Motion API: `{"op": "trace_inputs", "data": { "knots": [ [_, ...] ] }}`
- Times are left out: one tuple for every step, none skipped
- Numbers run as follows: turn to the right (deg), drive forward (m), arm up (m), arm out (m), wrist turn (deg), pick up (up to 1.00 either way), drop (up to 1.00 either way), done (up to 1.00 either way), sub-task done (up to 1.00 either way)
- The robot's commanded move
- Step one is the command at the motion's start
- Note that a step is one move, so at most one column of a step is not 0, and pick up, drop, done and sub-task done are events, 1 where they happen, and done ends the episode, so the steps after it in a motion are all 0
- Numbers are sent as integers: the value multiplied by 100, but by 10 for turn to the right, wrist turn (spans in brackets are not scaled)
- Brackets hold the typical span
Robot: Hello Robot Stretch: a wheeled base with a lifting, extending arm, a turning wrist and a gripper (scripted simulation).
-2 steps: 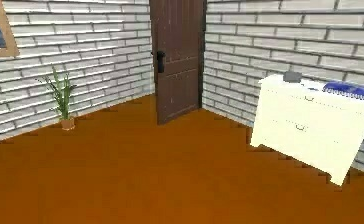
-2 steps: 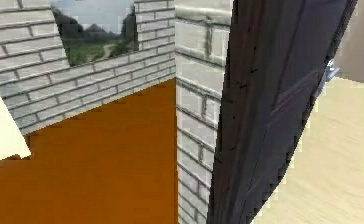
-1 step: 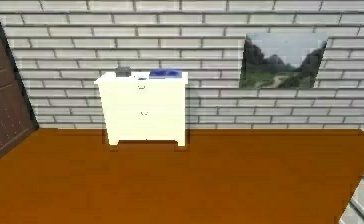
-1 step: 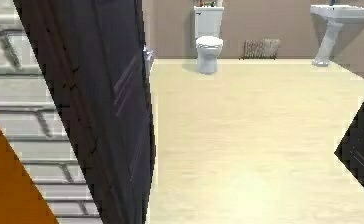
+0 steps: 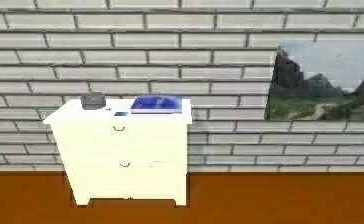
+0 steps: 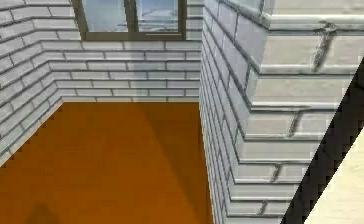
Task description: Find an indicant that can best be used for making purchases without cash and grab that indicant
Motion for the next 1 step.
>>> {"op": "trace_inputs", "data": {
  "knots": [
    [210, 0, 0, 0, 0, 0, 0, 0, 0]
  ]
}}
